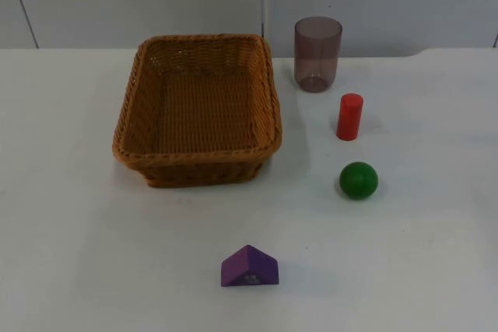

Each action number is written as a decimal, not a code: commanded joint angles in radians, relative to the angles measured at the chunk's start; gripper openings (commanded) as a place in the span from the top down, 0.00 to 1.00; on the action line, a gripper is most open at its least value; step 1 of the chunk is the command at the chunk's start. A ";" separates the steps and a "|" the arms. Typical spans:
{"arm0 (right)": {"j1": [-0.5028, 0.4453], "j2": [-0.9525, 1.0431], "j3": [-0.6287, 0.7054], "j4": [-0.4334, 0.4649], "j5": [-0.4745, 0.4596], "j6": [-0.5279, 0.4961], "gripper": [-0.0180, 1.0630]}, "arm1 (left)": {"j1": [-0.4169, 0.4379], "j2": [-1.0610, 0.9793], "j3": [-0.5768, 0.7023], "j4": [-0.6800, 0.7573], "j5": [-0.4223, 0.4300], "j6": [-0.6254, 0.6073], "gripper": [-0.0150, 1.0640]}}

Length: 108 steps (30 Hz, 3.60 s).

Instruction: Pick up the basket with the left hand and place the triangular block into the basket with the right hand.

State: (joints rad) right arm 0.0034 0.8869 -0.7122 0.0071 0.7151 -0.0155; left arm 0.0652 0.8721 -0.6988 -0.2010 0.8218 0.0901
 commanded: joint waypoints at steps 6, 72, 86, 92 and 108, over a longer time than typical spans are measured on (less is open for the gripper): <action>-0.008 0.008 -0.005 -0.007 -0.001 -0.004 0.01 | 0.005 0.118 -0.046 -0.025 -0.058 0.029 0.01; -0.008 0.008 -0.005 -0.030 -0.011 -0.004 0.01 | -0.176 1.508 -1.005 -0.230 -0.181 0.116 0.99; -0.008 0.008 0.010 -0.030 -0.016 -0.004 0.01 | -0.150 1.178 -0.846 -0.257 0.001 0.077 0.99; -0.008 0.008 0.010 -0.024 -0.009 -0.004 0.01 | -0.117 0.983 -0.632 -0.320 0.006 0.134 0.99; 0.105 0.008 0.010 -0.020 -0.005 -0.029 0.01 | 0.226 0.577 -0.153 -0.498 0.076 0.429 0.99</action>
State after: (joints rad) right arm 0.0760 0.8946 -0.7036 -0.0143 0.7145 -0.0267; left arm 0.2538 1.4950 -0.9079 -0.6536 0.8866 0.4915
